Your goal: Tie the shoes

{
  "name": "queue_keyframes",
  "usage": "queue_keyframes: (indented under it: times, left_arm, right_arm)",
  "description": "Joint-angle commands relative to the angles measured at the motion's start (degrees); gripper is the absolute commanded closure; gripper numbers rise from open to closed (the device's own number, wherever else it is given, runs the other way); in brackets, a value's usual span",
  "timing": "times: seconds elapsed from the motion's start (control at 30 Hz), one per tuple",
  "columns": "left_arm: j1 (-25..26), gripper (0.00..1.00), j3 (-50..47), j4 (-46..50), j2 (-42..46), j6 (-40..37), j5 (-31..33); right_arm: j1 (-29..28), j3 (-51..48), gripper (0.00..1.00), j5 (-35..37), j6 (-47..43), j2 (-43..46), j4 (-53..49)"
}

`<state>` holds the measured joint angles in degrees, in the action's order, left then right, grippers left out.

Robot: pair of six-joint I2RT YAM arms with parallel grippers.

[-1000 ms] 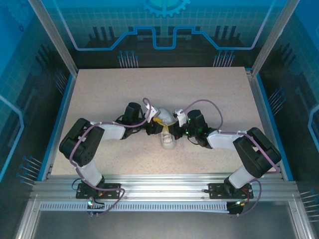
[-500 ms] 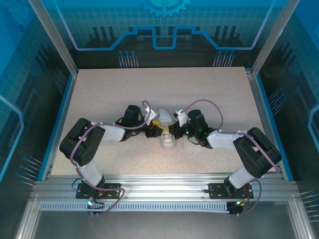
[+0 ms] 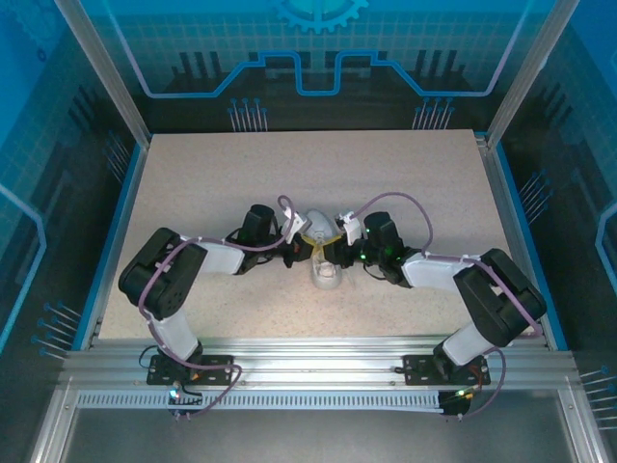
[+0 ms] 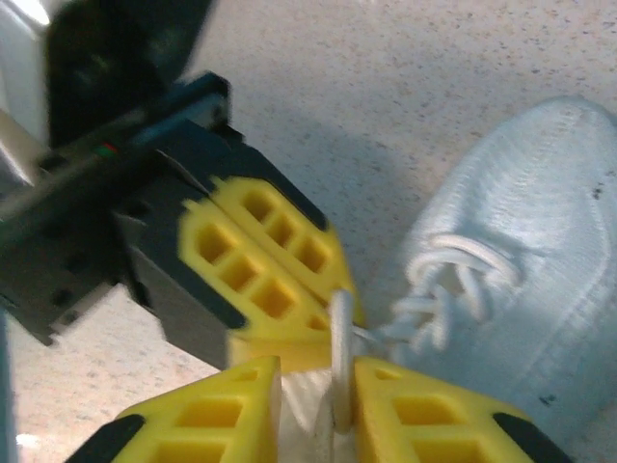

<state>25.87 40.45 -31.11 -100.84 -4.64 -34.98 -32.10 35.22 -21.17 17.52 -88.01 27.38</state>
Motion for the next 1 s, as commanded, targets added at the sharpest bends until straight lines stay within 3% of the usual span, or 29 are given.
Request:
queue_keyframes:
  times: [0.0,0.2,0.43,0.57,0.97]
  left_arm:
    - [1.8,1.00,1.0,-2.4,-1.5,-0.8,2.7]
    - [3.5,1.00,-0.4,-6.4,-1.7,-0.8,6.7]
    - [4.6,1.00,-1.7,-9.5,-1.6,-1.3,10.0]
    - [5.0,1.00,-2.2,-10.7,-1.6,-1.3,10.7]
    - [5.7,1.00,-2.7,-13.4,-2.2,-1.3,12.1]
  right_arm:
    - [0.3,0.1,0.64,-4.3,0.2,3.6,-1.8]
    - [3.0,2.3,0.57,-6.6,1.5,9.1,-11.5]
    - [8.5,13.2,0.62,-3.1,3.9,6.0,-30.3]
    - [10.6,14.8,0.63,-6.8,7.3,1.4,-28.2]
    - [12.0,23.0,0.67,-20.4,5.8,-11.5,-33.3]
